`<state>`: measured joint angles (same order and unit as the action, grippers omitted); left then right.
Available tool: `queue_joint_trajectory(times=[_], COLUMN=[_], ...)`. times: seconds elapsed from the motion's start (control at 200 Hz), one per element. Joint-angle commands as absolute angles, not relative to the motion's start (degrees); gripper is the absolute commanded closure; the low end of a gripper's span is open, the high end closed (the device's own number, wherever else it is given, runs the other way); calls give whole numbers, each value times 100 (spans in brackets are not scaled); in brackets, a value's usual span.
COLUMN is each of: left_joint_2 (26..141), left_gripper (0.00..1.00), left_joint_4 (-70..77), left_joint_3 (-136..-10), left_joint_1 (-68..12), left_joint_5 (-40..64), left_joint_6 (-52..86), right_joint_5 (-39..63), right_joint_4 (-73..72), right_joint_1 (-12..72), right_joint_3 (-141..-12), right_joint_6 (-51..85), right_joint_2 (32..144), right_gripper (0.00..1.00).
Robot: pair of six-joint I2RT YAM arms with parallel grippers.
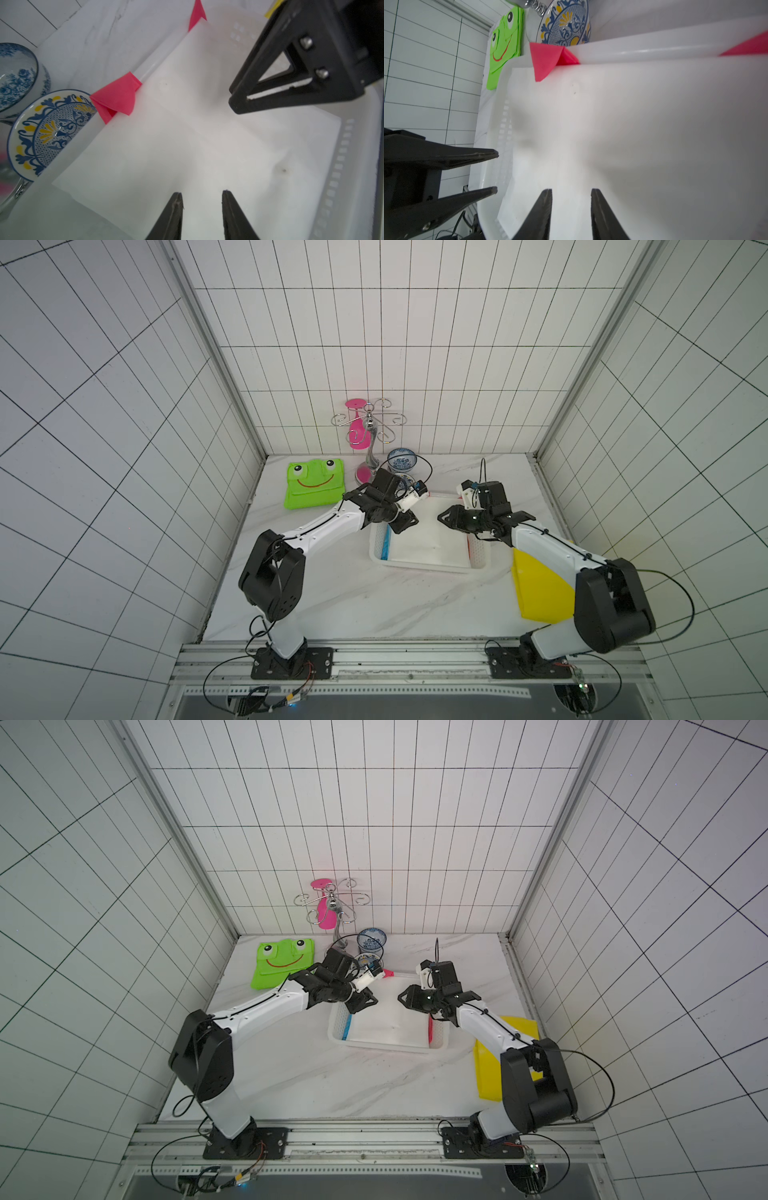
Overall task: Put the folded raincoat in the basket
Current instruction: Place the raincoat in the basket.
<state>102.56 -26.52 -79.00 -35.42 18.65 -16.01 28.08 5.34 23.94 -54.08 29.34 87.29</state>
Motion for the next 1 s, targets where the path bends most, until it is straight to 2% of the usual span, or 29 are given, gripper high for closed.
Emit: queue_joint_trajectory(times=[0.0,0.13,0.325,0.475,0.585,0.994], left_joint_2=[10626,10728,11083,11056,11054,10846], left_gripper=[65,65,66,67,67,69], left_joint_4=[-1392,-491,-515,-491,-324,-757], left_joint_3=[-7969,-7720,-7701,-7276,-6915,-6858], left_joint_1=[-3516,-3524,-3521,-3521,-3523,-3501], left_joint_5=[1207,735,446,447,347,123], left_joint_6=[-704,-505,-297,-203,-258,-525], right_joint_5=[2295,2320,2040,2283,2149,1702], right_joint_4=[-643,-1406,-1664,-1828,-1667,-531], right_joint_1=[2355,2355,2304,2163,2153,2162], right_joint_3=[-5741,-5731,-5703,-5299,-5043,-4847], right_joint_6=[2918,3203,3402,3423,3304,2821], right_joint_2=[9073,9416,9900,10048,9969,9421], right_gripper=[66,67,70,71,71,70])
